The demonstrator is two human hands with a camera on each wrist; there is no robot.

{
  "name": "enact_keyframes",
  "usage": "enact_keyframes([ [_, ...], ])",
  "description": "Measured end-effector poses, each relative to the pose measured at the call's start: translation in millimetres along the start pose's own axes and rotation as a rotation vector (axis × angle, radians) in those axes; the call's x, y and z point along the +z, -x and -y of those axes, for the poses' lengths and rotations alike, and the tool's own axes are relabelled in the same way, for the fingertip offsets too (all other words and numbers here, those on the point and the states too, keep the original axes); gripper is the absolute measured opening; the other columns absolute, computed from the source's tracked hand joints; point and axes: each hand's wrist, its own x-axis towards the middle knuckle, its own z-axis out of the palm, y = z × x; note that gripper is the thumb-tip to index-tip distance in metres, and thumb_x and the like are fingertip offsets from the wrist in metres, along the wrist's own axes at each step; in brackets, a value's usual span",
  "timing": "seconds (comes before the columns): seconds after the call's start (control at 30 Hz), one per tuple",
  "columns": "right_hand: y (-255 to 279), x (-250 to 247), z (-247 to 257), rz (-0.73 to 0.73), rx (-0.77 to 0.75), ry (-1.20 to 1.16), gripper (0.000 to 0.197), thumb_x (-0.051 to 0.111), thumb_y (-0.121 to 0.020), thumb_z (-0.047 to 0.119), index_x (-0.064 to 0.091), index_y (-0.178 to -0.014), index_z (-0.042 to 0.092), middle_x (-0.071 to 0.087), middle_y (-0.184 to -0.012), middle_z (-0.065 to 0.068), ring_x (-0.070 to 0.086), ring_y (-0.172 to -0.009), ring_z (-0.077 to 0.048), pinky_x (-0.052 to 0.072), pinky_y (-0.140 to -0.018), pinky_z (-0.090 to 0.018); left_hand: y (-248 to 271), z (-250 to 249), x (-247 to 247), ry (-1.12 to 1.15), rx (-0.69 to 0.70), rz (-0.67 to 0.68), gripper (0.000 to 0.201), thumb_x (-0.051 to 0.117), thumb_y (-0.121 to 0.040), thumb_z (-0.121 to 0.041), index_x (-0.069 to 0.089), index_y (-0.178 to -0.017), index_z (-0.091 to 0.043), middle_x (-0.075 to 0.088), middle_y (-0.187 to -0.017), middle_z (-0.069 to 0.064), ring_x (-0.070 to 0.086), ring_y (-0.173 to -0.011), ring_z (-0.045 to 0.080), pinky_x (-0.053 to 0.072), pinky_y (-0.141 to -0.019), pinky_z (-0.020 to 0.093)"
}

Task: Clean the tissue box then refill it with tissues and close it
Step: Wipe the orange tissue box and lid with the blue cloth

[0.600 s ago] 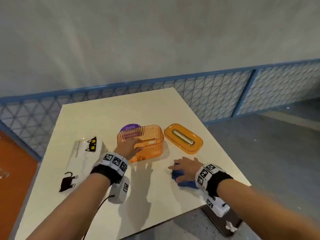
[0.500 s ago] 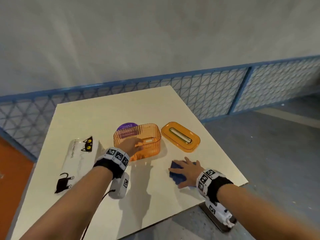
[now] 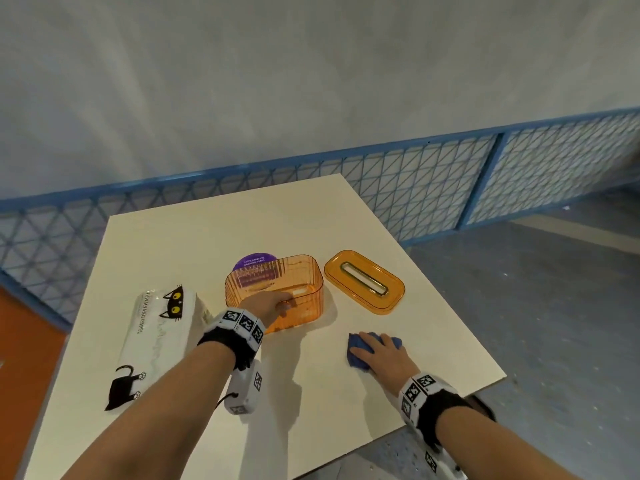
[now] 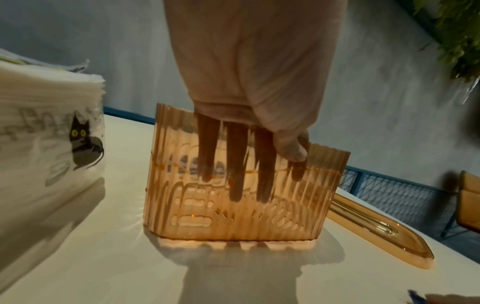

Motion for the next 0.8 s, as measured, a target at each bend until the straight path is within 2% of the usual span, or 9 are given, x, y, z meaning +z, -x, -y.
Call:
enact_keyframes([
  [0.03,-4,0,-2,-0.031,0.006,0.007,0.059,0.07,-0.08,0.021,0.042,-0.131,0.024,0.033,-0.146,-0.006,0.049,-0.118,-0.04,0.049,-0.085,-0.05,3,1,-3,0.031,0.004,-0.023,0.029,0.036,-0.101,-0.021,0.06,-0.115,-0.02,0.069,-0.108,0.003,0.06,-0.098,0.018,0.045,-0.089,0.03],
  [0.1,-10,-11,-2,-0.052,0.029,-0.179,0.049,0.058,-0.088,0.015,0.043,-0.134,0.024,0.038,-0.142,-0.006,0.047,-0.118,-0.033,0.046,-0.093,-0.044,10,2,-12,0.125,0.04,-0.078,0.027,0.037,-0.101,-0.02,0.06,-0.113,-0.018,0.069,-0.107,0.003,0.063,-0.098,0.019,0.05,-0.09,0.034],
  [0.17,-17,-37,2,-0.121,0.013,-0.463,0.044,0.05,-0.091,0.007,0.049,-0.134,0.018,0.046,-0.136,-0.009,0.047,-0.12,-0.03,0.04,-0.101,-0.034,19,1,-24,0.318,0.09,-0.131,0.023,0.039,-0.1,-0.017,0.06,-0.109,-0.016,0.068,-0.101,0.002,0.066,-0.087,0.017,0.055,-0.077,0.029],
  [0.23,-24,-78,12,-0.377,-0.04,-0.635,0.046,0.053,-0.089,0.001,0.05,-0.133,0.013,0.05,-0.132,-0.009,0.049,-0.121,-0.026,0.035,-0.101,-0.024,31,-4,-36,0.57,0.092,-0.174,0.02,0.038,-0.101,-0.017,0.057,-0.098,-0.019,0.068,-0.092,0.001,0.066,-0.074,0.013,0.051,-0.059,0.019],
  [0.33,-29,-147,43,-0.697,-0.172,-0.696,0.051,0.055,-0.086,0.0,0.047,-0.135,0.014,0.047,-0.135,-0.007,0.048,-0.121,-0.022,0.035,-0.103,-0.026,47,-18,-50,0.849,0.1,-0.26,0.022,0.036,-0.102,-0.02,0.058,-0.098,-0.02,0.071,-0.089,0.0,0.069,-0.073,0.017,0.052,-0.064,0.028],
  [0.43,-28,-196,72,-0.812,-0.27,-0.567,0.056,0.056,-0.089,0.013,0.039,-0.141,0.024,0.036,-0.147,-0.002,0.039,-0.128,-0.022,0.035,-0.105,-0.035,63,-38,-62,1.004,0.187,-0.361,0.024,0.036,-0.102,-0.021,0.057,-0.109,-0.011,0.071,-0.093,0.003,0.071,-0.074,0.012,0.055,-0.072,0.03],
  [0.6,-31,-209,92,-0.785,-0.261,-0.231,0.066,0.036,-0.089,0.06,0.02,-0.148,0.035,0.011,-0.159,0.004,0.005,-0.147,-0.024,0.019,-0.111,-0.056,79,-60,-74,1.164,0.268,-0.467,0.028,0.03,-0.103,-0.022,0.052,-0.12,-0.027,0.067,-0.107,0.001,0.069,-0.084,0.006,0.056,-0.067,0.022],
  [0.7,-22,-188,104,-0.905,-0.282,-0.146,0.059,0.022,-0.094,0.056,0.028,-0.145,0.027,0.025,-0.156,0.0,0.01,-0.143,-0.025,0.031,-0.106,-0.057,85,-64,-79,1.288,0.262,-0.484,0.032,0.032,-0.102,-0.017,0.052,-0.126,-0.025,0.065,-0.117,0.006,0.065,-0.098,0.018,0.054,-0.077,0.03],
  [0.8,-9,-155,110,-0.951,-0.332,0.002,0.053,0.033,-0.092,0.045,0.034,-0.14,0.024,0.027,-0.151,0.0,0.019,-0.141,-0.028,0.042,-0.1,-0.051,90,-66,-83,1.376,0.284,-0.509,0.028,0.029,-0.103,-0.02,0.057,-0.107,-0.019,0.066,-0.106,0.004,0.062,-0.097,0.019,0.052,-0.08,0.027],
])
